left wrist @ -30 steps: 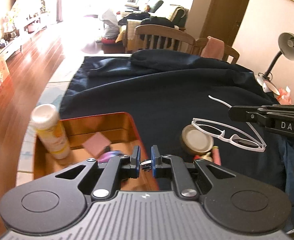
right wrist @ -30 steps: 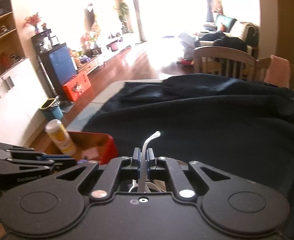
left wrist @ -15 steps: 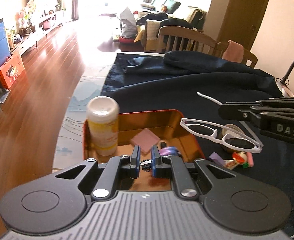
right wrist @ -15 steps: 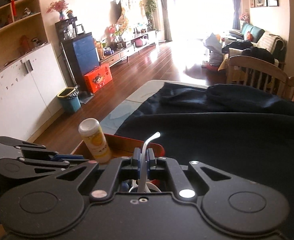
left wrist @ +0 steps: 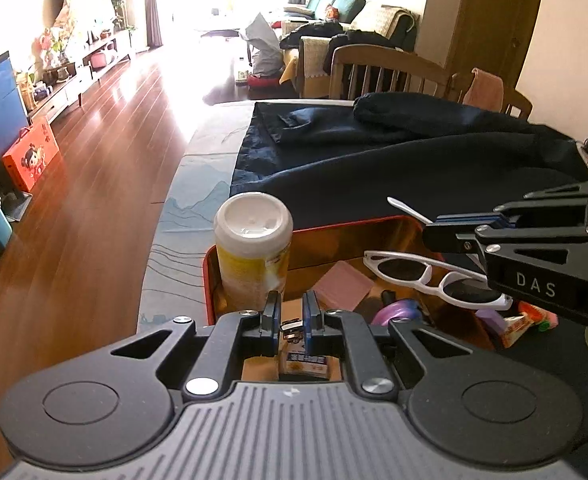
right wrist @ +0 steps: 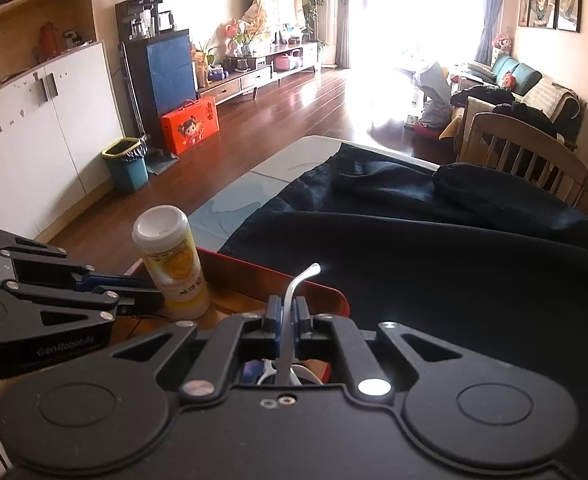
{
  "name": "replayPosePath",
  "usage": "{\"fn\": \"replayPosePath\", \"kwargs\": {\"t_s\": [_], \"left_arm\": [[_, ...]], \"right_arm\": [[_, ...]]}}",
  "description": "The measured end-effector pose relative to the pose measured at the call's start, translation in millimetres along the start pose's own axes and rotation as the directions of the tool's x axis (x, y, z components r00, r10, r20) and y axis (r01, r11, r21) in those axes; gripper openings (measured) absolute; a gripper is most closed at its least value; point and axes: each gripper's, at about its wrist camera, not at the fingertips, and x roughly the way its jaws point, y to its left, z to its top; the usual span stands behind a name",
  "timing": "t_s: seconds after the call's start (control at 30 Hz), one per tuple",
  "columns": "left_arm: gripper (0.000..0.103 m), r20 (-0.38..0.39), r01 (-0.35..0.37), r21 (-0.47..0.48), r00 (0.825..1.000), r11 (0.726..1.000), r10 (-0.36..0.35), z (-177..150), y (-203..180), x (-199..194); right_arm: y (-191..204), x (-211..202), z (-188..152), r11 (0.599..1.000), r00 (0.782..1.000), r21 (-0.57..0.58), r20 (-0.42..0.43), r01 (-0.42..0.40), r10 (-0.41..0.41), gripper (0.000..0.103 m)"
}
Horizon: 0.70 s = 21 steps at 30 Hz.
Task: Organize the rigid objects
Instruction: 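Release the glasses into the tin with the right tool while the left tool releases the clipper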
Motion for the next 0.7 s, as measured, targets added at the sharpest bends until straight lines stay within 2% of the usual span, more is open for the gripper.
{"fn": "replayPosePath", "kwargs": {"t_s": [0.27,0.57,0.7], "left_arm": [[0.011,-0.038,0.007,0.013,0.999,1.0,-0.007,-9,2,14],[0.011,-0.075,0.011,0.02,0.997,1.0,-0.009,-19,4,20],[0.011,-0.093,0.014,0.03,0.996,0.999,-0.011,-23,2,23]], "right_arm": [[12,9,-8,0.997,1.0,-0.077,-0.006,0.007,-0.008,0.005],[20,19,-19,0.999,0.997,-0.047,-0.073,-0.015,0.011,0.005],[20,18,-22,0.999,0.997,-0.028,-0.08,-0.018,0.016,0.012]]}}
